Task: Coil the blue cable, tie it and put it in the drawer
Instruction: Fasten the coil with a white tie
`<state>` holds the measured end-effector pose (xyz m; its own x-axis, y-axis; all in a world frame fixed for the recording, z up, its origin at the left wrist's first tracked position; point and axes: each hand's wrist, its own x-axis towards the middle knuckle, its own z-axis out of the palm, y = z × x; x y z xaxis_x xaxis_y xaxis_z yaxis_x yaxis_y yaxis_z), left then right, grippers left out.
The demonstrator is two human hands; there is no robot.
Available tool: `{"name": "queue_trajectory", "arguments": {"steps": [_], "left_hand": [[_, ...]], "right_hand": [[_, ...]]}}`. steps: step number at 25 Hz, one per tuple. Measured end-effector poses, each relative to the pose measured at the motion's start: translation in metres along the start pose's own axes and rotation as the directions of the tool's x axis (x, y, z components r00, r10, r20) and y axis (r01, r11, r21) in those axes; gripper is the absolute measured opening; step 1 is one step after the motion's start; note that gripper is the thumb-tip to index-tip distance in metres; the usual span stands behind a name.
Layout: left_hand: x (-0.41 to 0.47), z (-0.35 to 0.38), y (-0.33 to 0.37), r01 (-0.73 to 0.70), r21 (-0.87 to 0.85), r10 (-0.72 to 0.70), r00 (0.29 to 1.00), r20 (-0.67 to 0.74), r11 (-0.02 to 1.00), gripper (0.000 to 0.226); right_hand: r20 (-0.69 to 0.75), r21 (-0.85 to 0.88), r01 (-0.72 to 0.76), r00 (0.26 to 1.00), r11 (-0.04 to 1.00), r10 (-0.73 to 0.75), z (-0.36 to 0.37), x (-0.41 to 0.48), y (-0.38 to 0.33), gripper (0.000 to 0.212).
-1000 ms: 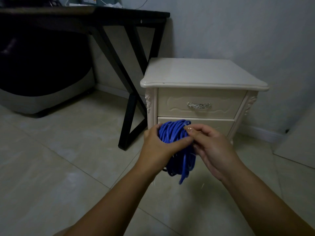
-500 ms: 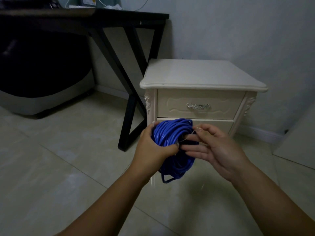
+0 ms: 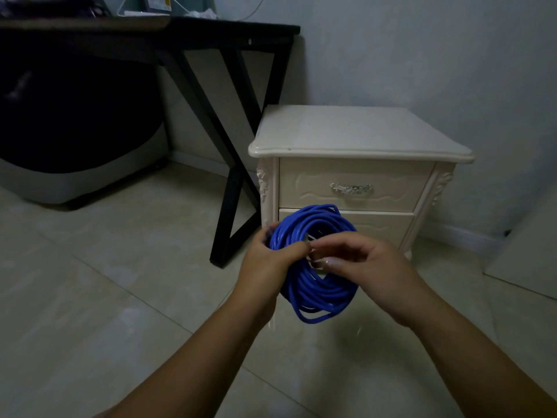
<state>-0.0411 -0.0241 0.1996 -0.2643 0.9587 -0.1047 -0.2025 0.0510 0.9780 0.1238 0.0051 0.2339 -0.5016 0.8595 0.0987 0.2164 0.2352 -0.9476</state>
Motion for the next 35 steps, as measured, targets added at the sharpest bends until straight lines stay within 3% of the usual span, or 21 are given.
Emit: {"name": "queue_trajectory", "arguments": {"steps": [2,7,11,13,19,23,26,29,33,35], "left_hand": [[0.003,-0.003,-0.001,0.017,-0.034,-0.017,1.0,0.003,0.999,0.055],[0.002,-0.003,0.003,0.01,-0.057,-0.008,1.0,0.028,0.998,0.059],[0.004,-0.005,0.005,0.012,-0.08,-0.006,0.997,0.073,0.997,0.094],[0.003,-0.007,0.005,0.006,-0.095,0.004,0.995,0.097,0.995,0.098],[-0.004,-0.001,0.008,0.009,-0.073,0.002,0.99,0.141,0.997,0.07],[0.0,-0.002,0.013,-0.018,-0.224,0.037,0.996,0.081,0.974,0.029],[0.005,-0.004,0.014,-0.043,-0.072,0.042,0.999,-0.009,0.996,0.026],[0.006,-0.003,0.012,-0.05,-0.066,0.046,0.997,-0.058,0.997,0.025],[0.004,-0.002,0.013,-0.076,-0.032,0.07,0.985,-0.155,0.997,0.023],[0.002,-0.003,0.014,-0.121,0.033,0.125,0.976,-0.177,0.992,0.021]], "right_hand": [[0.046,0.027,0.031,0.998,0.999,-0.033,0.001,-0.004,-0.003,0.029],[-0.116,0.03,0.106,0.988,0.994,-0.102,0.01,-0.002,0.004,0.018],[-0.257,0.082,0.125,0.961,0.989,-0.1,0.005,0.005,0.01,0.017],[-0.276,0.064,0.138,0.954,0.988,-0.115,0.007,0.005,0.009,0.015],[-0.349,0.09,0.111,0.934,0.99,-0.073,0.018,0.009,0.011,0.016],[-0.418,0.106,0.043,0.909,0.993,0.005,0.012,0.013,0.017,0.013],[-0.38,0.224,0.017,0.922,0.974,0.071,0.007,0.015,0.02,0.011],[-0.346,0.365,0.03,0.932,0.931,0.105,0.006,0.016,0.02,0.009],[-0.341,0.415,0.06,0.936,0.908,0.093,0.004,0.016,0.02,0.005],[-0.317,0.436,0.054,0.943,0.898,0.097,0.004,0.015,0.021,0.014]]}}
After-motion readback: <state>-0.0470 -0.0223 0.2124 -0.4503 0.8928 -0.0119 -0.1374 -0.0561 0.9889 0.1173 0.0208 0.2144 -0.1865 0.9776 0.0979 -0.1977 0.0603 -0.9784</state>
